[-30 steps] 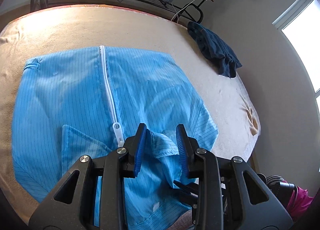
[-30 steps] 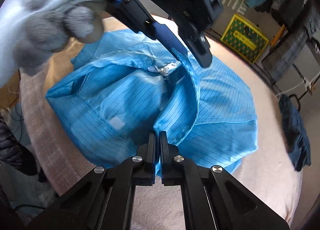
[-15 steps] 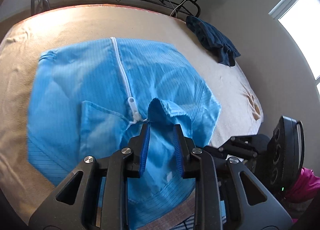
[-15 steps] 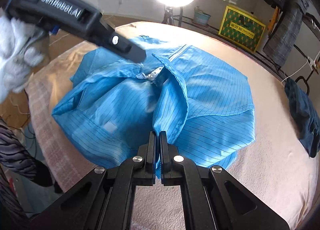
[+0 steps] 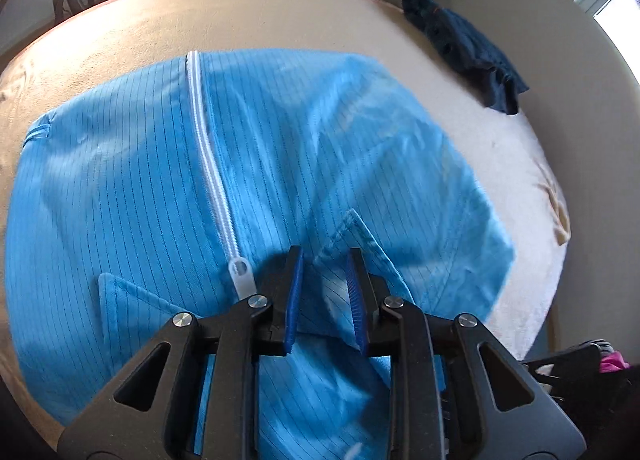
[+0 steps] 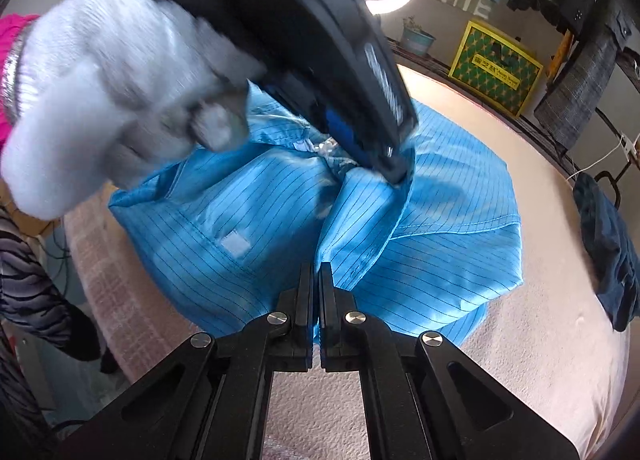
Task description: Fold large clothes
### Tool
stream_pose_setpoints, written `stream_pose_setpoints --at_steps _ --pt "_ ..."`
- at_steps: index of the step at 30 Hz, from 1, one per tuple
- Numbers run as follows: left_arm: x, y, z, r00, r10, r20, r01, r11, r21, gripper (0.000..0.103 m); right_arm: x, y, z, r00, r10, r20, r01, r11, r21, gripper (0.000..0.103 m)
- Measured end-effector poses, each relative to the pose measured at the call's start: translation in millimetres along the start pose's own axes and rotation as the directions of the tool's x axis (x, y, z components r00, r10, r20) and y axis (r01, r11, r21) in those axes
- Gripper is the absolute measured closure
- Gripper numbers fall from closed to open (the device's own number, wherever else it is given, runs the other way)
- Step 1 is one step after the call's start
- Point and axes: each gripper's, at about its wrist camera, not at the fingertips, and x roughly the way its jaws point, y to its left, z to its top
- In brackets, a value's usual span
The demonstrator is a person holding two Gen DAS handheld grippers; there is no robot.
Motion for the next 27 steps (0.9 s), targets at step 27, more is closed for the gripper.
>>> stream_pose_setpoints --at_steps 27 --pt "-108.2 44.7 -73.9 0.987 0.083 0.138 -0.084 0.996 0.001 0.079 -28.2 -81.2 -5.5 0.954 0.253 0.163 -0.298 0.869 0.395 0.089"
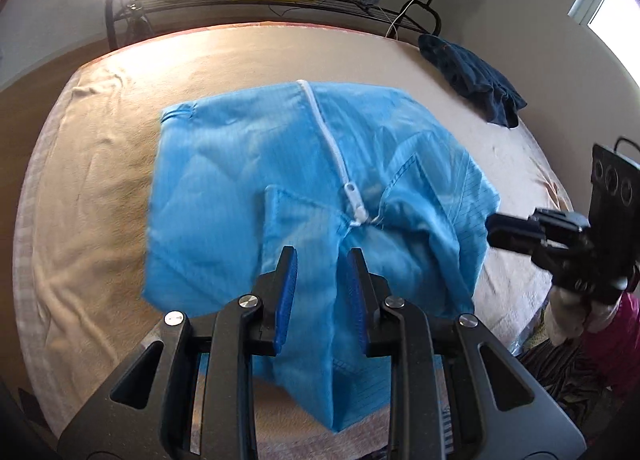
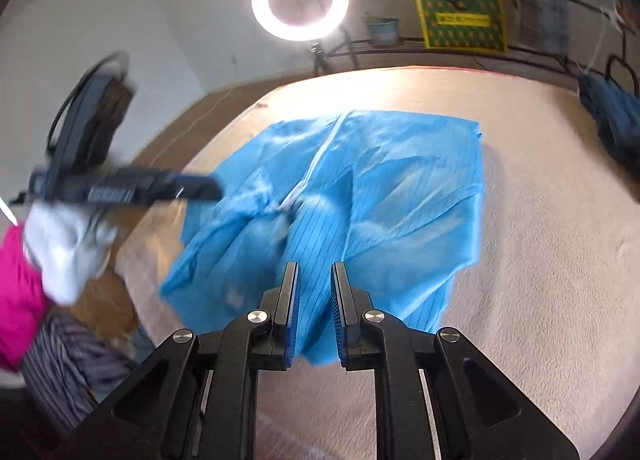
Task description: Fold large clothes
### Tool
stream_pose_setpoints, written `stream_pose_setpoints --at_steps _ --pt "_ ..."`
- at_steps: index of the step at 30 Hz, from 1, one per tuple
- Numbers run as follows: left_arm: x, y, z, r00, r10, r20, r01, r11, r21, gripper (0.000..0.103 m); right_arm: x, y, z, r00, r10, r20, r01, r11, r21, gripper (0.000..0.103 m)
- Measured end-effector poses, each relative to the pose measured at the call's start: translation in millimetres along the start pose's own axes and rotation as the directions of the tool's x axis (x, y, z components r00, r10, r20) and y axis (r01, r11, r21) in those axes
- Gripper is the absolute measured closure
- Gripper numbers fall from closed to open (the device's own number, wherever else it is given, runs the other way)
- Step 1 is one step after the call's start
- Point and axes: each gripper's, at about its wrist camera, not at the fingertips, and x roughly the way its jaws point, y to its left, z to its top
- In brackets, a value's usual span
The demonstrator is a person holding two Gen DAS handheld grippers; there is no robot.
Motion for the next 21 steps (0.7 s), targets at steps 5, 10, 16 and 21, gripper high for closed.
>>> stream_pose_setpoints --at_steps 5,10,16,21 --pt "3.7 5.7 -24.5 0.999 0.000 -0.042 0.001 1.000 0.014 0.079 12.7 6.4 4.8 0.999 0.009 -0.033 -0.009 1.000 -0.012 0.089" --pt "-4.3 19.1 -33.1 0.999 0.026 -0.031 -0.026 1.000 -0.014 0.079 41.4 0.5 -8.7 0.971 -0.072 -0.227 0.064 0.997 -0.045 0.089" --pt "-24.6 57.5 -14.4 0.995 0.052 0.082 -0.039 0.988 -0.148 0.079 -13.0 -22.6 16.6 1.000 -0.014 -0.023 0.015 0.999 0.039 0.089" --pt "0.5 83.3 -14.0 0.993 0.118 0.011 -0.113 0.976 -0.187 0.079 -9.5 -55.1 28.6 0.998 -0.057 0.012 0.055 0.989 0.140 0.089"
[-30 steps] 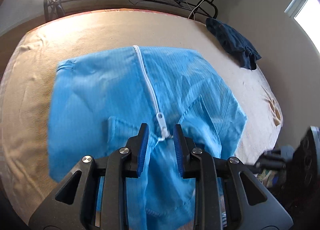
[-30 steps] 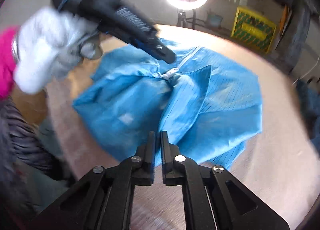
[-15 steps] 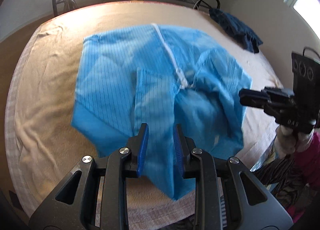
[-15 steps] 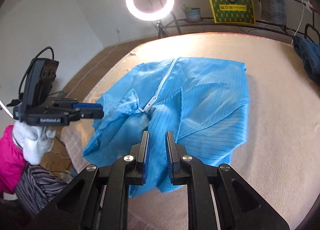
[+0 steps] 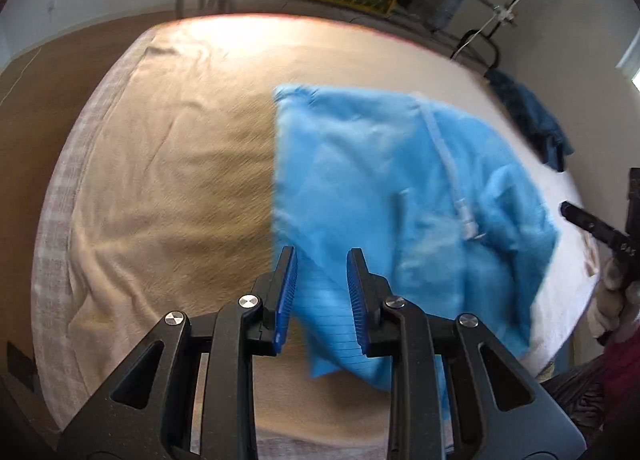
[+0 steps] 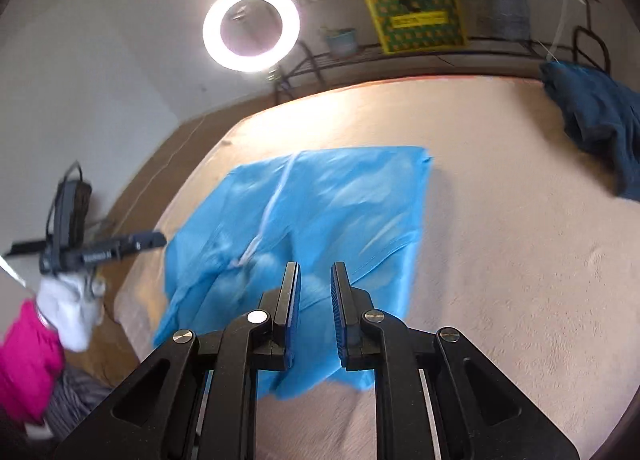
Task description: Fold large clothes
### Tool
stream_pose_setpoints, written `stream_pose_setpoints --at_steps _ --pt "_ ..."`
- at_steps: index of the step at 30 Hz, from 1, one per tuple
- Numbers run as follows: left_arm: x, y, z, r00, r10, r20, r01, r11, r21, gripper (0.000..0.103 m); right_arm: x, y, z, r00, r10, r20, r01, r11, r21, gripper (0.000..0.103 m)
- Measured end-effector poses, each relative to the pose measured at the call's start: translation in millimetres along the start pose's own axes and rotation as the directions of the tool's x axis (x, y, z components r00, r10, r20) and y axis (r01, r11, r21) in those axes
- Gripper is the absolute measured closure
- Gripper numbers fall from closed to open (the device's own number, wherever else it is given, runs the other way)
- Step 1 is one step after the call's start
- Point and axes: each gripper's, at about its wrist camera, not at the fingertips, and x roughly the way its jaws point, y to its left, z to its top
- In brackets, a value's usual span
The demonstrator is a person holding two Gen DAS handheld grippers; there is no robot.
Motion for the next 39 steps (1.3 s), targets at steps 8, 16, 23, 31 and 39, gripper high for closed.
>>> stream_pose_setpoints --at_steps 8,16,23,31,39 --pt "24.5 27.1 -31.7 0.996 -0.005 -0.093 0.002 0.999 -0.032 0.079 40.4 -15.2 -33.7 0.977 -0.119 -0.177 0.111 0.992 -0.057 0.089" --pt "-10.3 27.8 -16.8 1.000 -0.017 -0.014 0.016 0.999 -0.030 0.079 3.0 -22.8 -11.7 0.989 -0.108 -0.100 0.102 0.993 -0.064 0.089" --pt "8.7 13.4 12.9 0.999 -0.040 0.014 0.040 0.999 -0.031 0.079 16.7 -18.7 -3.6 0.991 -0.127 -0.036 0.123 0.988 -0.088 0.089" --pt "37.3 24.7 -1.1 0.994 -0.032 -0.102 0.030 0.999 -0.028 0.074 52.2 -11.2 -22.9 0.973 -0.142 -0.184 0.124 0.987 -0.105 0.089" --pt "12.8 63.6 23.3 0.974 -0.227 0.015 0.224 0.947 -0.232 0.040 10.5 -35.0 -1.5 0.998 -0.062 -0.026 0.060 0.995 -0.075 0.045"
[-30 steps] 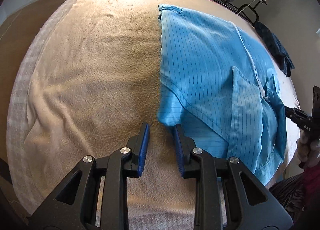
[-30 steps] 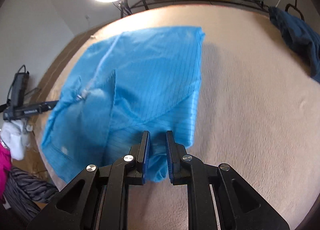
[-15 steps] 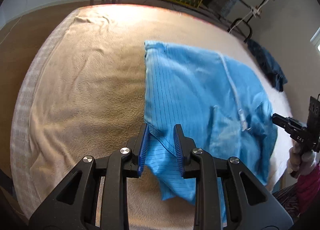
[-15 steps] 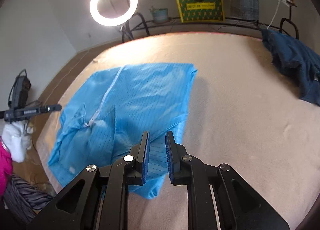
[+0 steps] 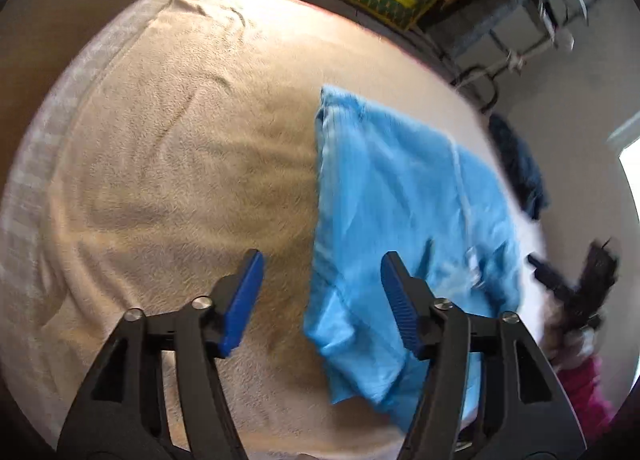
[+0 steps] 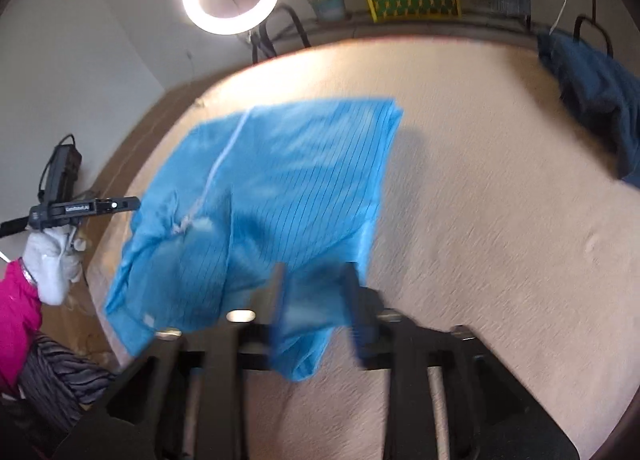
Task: Fold large clothes
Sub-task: 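Grasp the folded shirt's edge with both tools side by side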
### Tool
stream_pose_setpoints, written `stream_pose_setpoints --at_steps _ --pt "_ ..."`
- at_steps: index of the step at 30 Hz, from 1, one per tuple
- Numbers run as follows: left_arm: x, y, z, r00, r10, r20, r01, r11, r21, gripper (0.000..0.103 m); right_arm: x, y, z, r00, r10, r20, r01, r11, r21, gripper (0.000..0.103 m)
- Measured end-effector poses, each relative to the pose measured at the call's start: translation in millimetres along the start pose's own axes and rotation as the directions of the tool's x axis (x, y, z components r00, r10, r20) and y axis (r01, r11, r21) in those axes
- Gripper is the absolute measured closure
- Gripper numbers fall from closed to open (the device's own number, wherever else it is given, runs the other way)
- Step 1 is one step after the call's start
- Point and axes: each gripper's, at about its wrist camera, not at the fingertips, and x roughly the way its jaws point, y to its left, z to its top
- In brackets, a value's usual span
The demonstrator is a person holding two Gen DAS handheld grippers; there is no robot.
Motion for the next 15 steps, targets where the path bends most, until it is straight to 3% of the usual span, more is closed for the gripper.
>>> stream_pose_setpoints --at_steps 1,4,9,15 --pt "1.3 8.5 5.0 0.998 -0.069 -0.012 0.069 0.996 -0.053 0.039 -1.1 -7.2 0.7 1.000 -0.005 0.021 0.005 1.000 0.008 0.031" --pt "11.2 32.2 14.1 0.984 -0.175 -0.043 0.165 0.971 -0.174 0.039 11.3 -31.3 4.2 0.999 0.034 -0.011 -0.033 0.994 0.103 0.031" --pt "32.2 52.0 23.5 0.971 -0.229 -0.071 0.203 0.943 -0.265 0.039 38.6 -65.0 4.1 0.979 0.177 -0.096 -0.145 0.951 0.272 0.031" --pt "50.3 42.7 32.7 0.959 -0.268 -0.097 0.235 0.936 -0.263 0.039 44.5 -80.7 6.3 0.944 0.324 -0.059 -0.279 0.880 0.384 0.033"
